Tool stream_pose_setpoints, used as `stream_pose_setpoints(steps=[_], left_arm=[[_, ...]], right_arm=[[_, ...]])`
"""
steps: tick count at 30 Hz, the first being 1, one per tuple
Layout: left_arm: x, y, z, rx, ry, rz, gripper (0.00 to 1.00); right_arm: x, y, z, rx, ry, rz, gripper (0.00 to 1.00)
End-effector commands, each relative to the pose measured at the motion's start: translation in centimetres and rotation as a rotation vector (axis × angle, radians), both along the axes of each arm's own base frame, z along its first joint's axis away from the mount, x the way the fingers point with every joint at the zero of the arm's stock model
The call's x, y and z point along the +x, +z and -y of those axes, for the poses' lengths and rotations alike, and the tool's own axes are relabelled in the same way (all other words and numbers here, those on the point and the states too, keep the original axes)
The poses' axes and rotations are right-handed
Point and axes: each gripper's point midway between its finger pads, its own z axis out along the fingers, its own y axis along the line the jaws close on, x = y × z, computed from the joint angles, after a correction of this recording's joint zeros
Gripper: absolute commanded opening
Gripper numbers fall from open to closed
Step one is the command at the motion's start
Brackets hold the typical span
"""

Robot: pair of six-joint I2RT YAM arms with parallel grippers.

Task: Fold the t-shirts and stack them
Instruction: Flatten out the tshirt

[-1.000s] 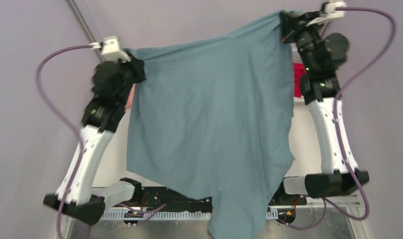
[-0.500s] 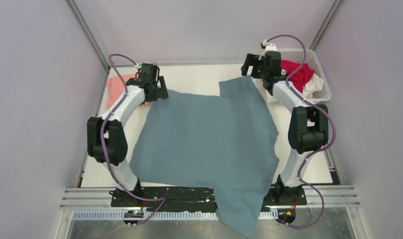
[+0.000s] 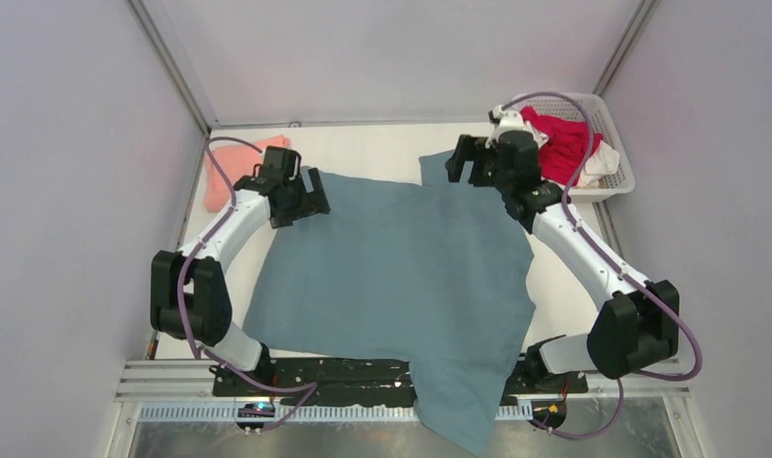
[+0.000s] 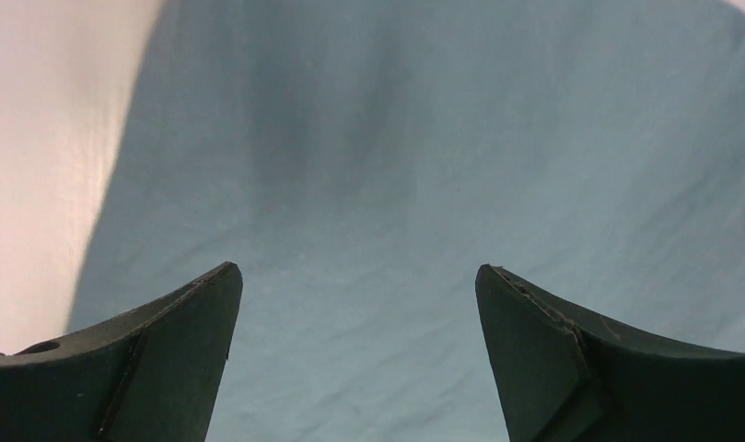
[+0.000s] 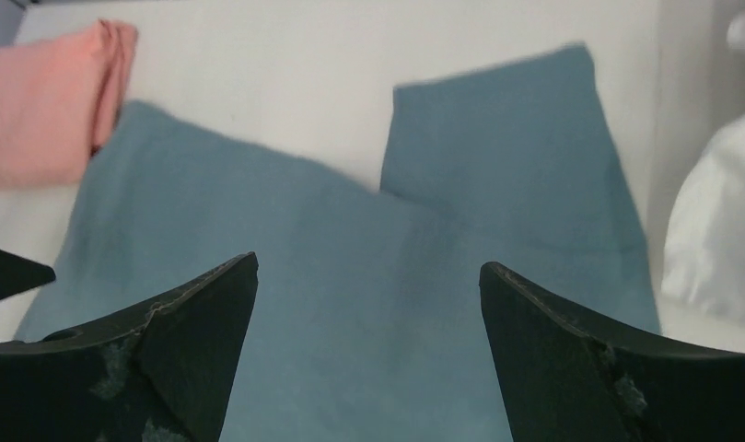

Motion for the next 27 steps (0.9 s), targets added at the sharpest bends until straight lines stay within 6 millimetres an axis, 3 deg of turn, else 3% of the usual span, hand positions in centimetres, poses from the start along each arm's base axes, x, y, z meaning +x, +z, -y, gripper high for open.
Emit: stream_pose_setpoints(steps=[1,4,9,18,27], left_arm=[[-0.4,0.2,3.1,-0.169,-0.053,0.007,1.0],[-0.6,-1.2,4.1,-0.214,-0.066,-0.034,1.0],[-0.2,-3.3,5.5,-0.255,-0.079,-0.112,1.0],[1.8,-6.0,6.5,-0.267,-0.077,-0.207,1.0],[4.6,-7.8,7.8,-0.282,-0.107,-0.308,1.0]], right_arm=[[-5.2,-9.8,1.2,0.023,-0.077,-0.325,0.95],[-7.5,-14.2,1.8,0.008,-0.107,-0.451,0.95],[-7.4,-18.1,2.6,-0.037,-0.16,-0.534,0.95],[-2.8,-21.2,6.1,-0.071,-0.299,-0.601,0.95],[1.7,-23.4,7.9,-0.07,-0.347,-0.674,0.95]])
